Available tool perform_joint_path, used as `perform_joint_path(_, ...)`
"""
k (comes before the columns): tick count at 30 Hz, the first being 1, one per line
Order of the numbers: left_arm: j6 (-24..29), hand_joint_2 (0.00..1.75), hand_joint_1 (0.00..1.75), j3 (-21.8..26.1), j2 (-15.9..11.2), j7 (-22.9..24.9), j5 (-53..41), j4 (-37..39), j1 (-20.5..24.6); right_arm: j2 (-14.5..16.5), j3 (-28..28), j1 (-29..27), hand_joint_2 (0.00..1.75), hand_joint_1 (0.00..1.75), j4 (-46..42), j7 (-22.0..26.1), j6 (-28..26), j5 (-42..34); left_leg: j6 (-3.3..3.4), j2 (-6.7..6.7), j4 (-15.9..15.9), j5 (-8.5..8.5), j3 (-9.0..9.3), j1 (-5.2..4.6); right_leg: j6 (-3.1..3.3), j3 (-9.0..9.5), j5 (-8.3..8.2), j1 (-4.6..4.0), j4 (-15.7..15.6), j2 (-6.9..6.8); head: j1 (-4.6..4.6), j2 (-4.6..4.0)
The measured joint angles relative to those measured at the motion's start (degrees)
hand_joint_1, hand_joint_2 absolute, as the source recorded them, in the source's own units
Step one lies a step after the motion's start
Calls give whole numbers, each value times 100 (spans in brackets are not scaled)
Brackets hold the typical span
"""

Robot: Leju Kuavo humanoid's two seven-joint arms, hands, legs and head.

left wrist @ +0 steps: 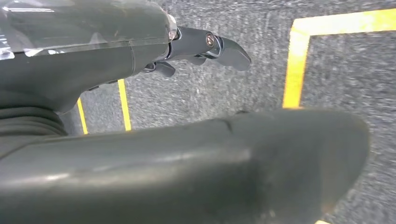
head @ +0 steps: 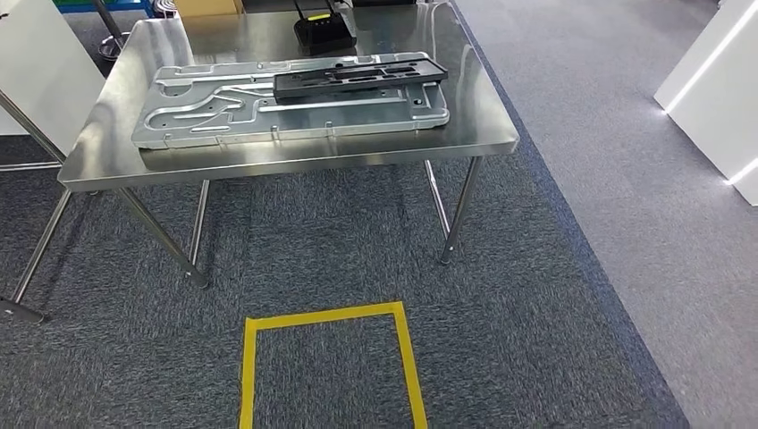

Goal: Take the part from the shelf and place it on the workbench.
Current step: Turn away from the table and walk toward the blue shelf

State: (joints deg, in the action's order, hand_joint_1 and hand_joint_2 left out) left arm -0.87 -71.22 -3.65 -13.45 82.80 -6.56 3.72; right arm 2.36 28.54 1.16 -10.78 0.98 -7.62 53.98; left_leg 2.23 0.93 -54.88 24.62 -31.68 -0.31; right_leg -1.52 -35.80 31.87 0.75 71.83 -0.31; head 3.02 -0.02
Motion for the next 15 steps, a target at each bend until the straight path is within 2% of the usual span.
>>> perform_joint_path(1,-5,0,0,-11,1,-4,-1,0,7,5,-10,7,0,0,0,-3,17,9,-18,1,-64,-41,-106,0,7,290,-151,6,-335,0,0,0)
perform_joint_path(2,-13,0,0,-24,1,-8,-2,0,15,10,-19,20,0,0,0,-4,30,19,-40,-1,-132,-72,-205,-7,20,618,-190,0,-787,0,0,0)
perform_joint_path(3,-19,0,0,-36,1,-11,-3,0,24,17,-25,37,0,0,0,-3,39,26,-67,-3,-190,-103,-277,-14,45,892,-148,-8,-1191,2,1,0)
perform_joint_path(4,-22,0,0,-47,1,-14,-4,0,34,27,-28,51,0,0,0,0,44,31,-97,-3,-233,-136,-325,-18,73,1062,-72,-22,-1480,5,1,0)
perform_joint_path(5,-24,0,0,-56,1,-17,-4,0,43,39,-31,62,0,0,0,4,49,37,-131,-2,-252,-178,-356,-19,109,1119,-15,-38,-1618,7,1,0)
perform_joint_path(7,-24,0,0,-77,-1,-35,-5,0,50,73,-38,73,0,0,3,14,74,54,-205,-8,-267,-232,-394,2,200,1044,-85,-41,-1640,-5,2,0)
perform_joint_path(8,-24,0,0,-85,-2,-48,-5,0,51,89,-44,85,0,0,7,17,95,66,-243,-18,-330,-141,-435,15,252,992,-147,-36,-1642,-16,2,0)
perform_joint_path(9,-24,0,0,-90,-5,-66,-5,0,50,103,-50,96,0,0,10,18,116,75,-278,-29,-490,56,-498,29,294,928,-215,-31,-1651,-28,2,0)
perform_joint_path(10,-25,0,0,-94,-11,-83,-5,0,54,115,-55,106,0,0,13,19,133,82,-310,-38,-776,352,-588,46,322,851,-283,-31,-1650,-37,2,0)
perform_joint_path(11,-27,0,0,-99,-18,-96,-5,0,57,121,-58,109,0,0,13,24,140,85,-337,-41,-1153,654,-686,54,336,765,-351,-35,-1646,-38,2,0)
perform_joint_path(12,-31,0,0,-105,-26,-107,-5,0,62,127,-60,108,0,0,13,37,141,85,-357,-41,-1535,872,-762,62,338,674,-417,-40,-1638,-40,2,0)
perform_joint_path(13,-36,0,0,-112,-33,-112,-6,0,65,138,-61,107,0,0,13,57,141,85,-369,-42,-1819,957,-781,66,336,578,-483,-44,-1626,-40,2,0)
perform_joint_path(14,-39,0,0,-118,-40,-116,-7,0,67,150,-61,107,0,0,13,83,141,84,-369,-42,-1909,899,-704,68,331,483,-543,-46,-1610,-39,2,0)
perform_joint_path(15,-41,0,0,-124,-49,-120,-7,0,69,164,-61,108,0,0,13,108,141,84,-357,-43,-1779,749,-524,69,323,395,-598,-48,-1591,-37,2,0)
